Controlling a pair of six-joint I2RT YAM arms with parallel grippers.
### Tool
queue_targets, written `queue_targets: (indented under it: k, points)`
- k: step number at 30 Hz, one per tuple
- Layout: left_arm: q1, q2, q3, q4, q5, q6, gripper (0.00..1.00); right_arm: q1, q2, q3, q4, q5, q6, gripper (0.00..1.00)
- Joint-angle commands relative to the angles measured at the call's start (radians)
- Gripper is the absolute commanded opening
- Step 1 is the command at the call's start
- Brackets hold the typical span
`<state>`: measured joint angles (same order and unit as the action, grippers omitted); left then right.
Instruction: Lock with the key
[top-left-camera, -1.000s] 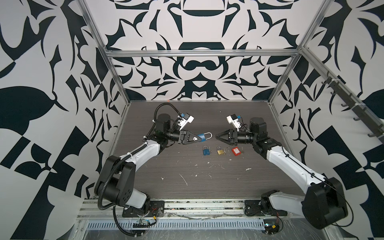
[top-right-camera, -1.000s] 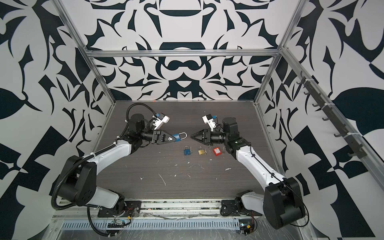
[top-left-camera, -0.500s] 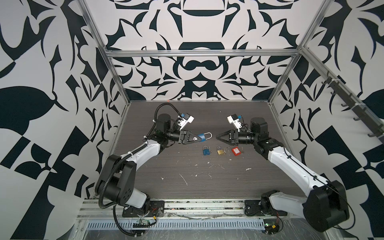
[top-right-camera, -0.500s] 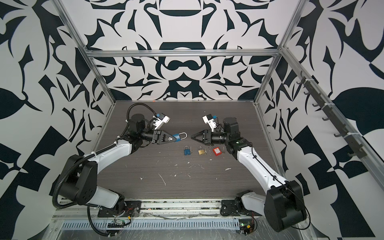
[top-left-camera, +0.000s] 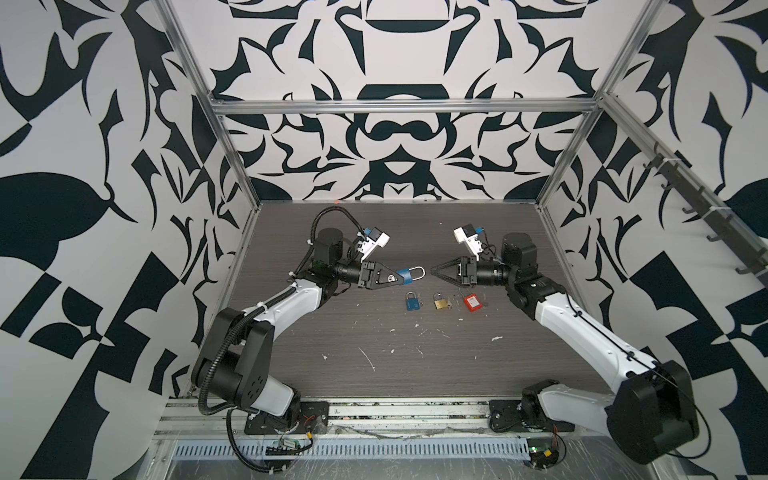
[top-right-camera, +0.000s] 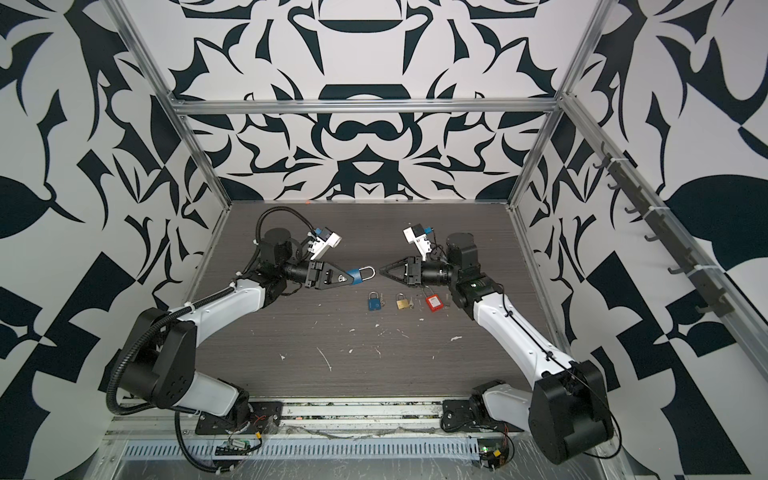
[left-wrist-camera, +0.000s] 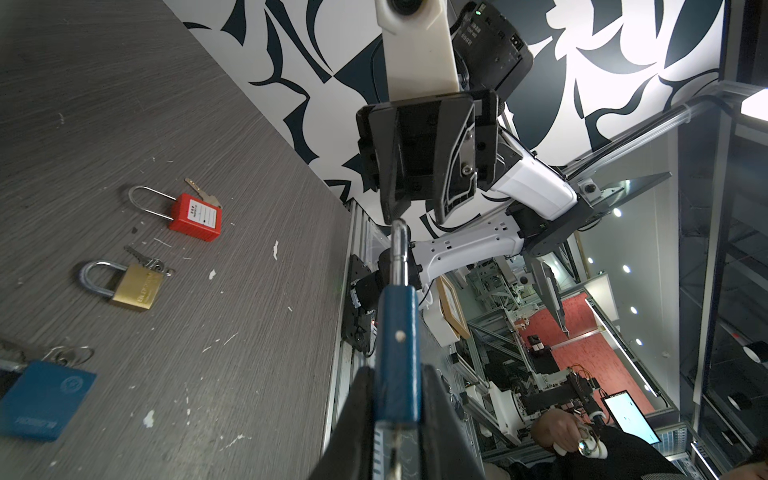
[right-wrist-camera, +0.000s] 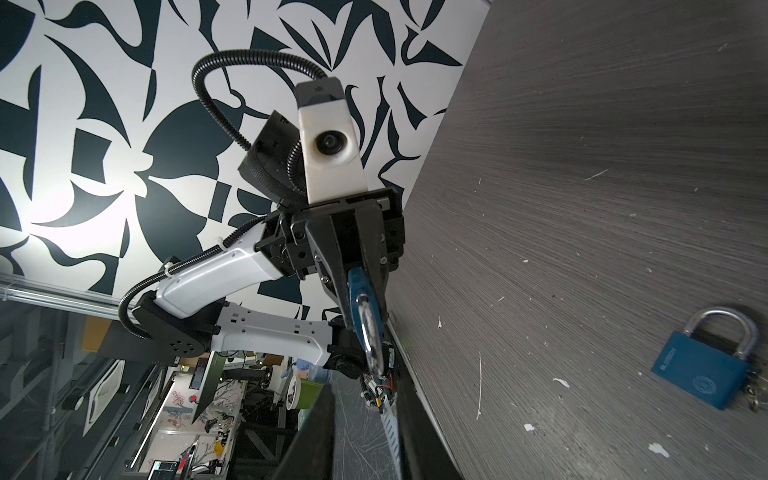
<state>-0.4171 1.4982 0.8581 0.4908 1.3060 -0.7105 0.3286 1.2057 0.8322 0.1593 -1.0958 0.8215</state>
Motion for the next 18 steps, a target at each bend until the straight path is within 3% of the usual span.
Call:
queue_targets:
  k: [1,18]
  points:
    - [-0.004,0.006,0.011,0.032,0.024,-0.001,0.00,0.024,0.012,0.048,0.047,-0.005,-0.002,0.27]
    - [-0.016,0.005,0.007,0.035,0.032,-0.001,0.00,0.051,0.070,0.087,0.035,0.027,-0.016,0.20]
